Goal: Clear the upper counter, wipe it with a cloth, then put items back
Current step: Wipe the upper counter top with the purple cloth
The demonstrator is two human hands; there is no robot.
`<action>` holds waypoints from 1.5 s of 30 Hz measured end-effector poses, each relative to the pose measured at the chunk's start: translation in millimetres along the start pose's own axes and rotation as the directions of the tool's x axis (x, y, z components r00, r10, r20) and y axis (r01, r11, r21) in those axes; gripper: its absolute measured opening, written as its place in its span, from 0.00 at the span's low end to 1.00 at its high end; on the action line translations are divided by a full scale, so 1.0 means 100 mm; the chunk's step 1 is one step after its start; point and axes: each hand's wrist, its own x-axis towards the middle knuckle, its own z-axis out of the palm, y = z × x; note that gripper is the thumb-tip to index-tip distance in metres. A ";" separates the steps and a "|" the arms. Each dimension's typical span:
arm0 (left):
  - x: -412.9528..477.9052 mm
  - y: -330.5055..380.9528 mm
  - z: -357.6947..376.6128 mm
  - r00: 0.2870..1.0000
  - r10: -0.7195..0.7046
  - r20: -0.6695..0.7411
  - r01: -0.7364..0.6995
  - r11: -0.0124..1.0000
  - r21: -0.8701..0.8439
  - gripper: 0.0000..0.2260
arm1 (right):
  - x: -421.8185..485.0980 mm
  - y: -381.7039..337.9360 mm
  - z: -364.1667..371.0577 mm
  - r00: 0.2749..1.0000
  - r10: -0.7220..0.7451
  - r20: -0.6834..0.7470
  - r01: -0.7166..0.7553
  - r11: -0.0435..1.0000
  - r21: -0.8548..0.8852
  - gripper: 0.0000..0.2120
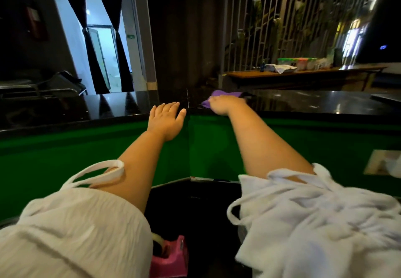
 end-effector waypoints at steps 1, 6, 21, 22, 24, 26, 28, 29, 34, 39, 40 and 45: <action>0.00 -0.01 0.00 1.000 0.003 -0.001 -0.003 1.000 -0.005 0.24 | -0.24 -0.18 -0.04 0.999 -0.037 -0.013 0.037 0.999 0.014 0.25; -0.02 -0.03 0.03 1.000 0.012 -0.028 -0.012 1.000 -0.002 0.25 | -0.75 0.15 -0.03 0.993 -0.038 -0.115 0.047 0.996 0.074 0.24; 0.18 0.53 0.03 0.996 -0.070 -0.057 0.061 0.987 -0.150 0.26 | -1.02 0.75 -0.11 0.996 0.003 -0.085 -0.003 1.000 -0.002 0.22; 0.21 0.70 0.07 0.994 -0.019 -0.106 0.001 0.986 -0.168 0.26 | -1.04 0.82 -0.11 0.995 -0.028 -0.091 0.032 0.999 0.040 0.22; 0.30 0.99 0.11 0.990 0.072 -0.118 -0.090 0.984 -0.156 0.25 | -1.03 1.08 -0.13 0.996 -0.080 -0.037 0.083 0.993 0.083 0.22; 0.45 1.14 0.10 0.992 0.107 -0.073 -0.115 0.987 -0.116 0.25 | -0.99 1.42 -0.20 0.999 -0.042 0.029 0.039 0.995 0.088 0.23; 0.61 1.11 0.09 0.996 0.082 -0.039 -0.085 0.993 -0.080 0.26 | -0.96 1.67 -0.27 0.996 0.037 0.085 -0.043 0.997 0.062 0.24; 0.68 1.06 0.10 0.998 0.059 -0.021 -0.060 0.997 -0.053 0.26 | -0.95 1.75 -0.31 0.992 0.062 0.108 -0.066 0.997 0.036 0.24; 0.80 0.91 0.26 0.998 -0.038 0.059 0.037 0.999 0.029 0.28 | -0.75 1.61 -0.37 0.986 0.025 0.162 -0.032 0.998 0.045 0.22; 0.85 0.91 0.28 0.996 -0.075 0.056 0.073 0.997 0.030 0.27 | -0.29 0.96 -0.31 0.932 -0.283 0.226 0.276 0.959 0.063 0.23; 0.85 0.92 0.27 0.994 -0.086 0.064 0.084 0.996 0.032 0.27 | -0.19 0.87 -0.33 0.923 -0.307 0.235 0.299 0.952 0.069 0.23; 0.82 0.93 0.24 0.992 -0.090 0.093 0.087 0.996 0.026 0.26 | 0.19 1.02 -0.35 0.974 -0.127 0.186 0.109 0.989 0.102 0.26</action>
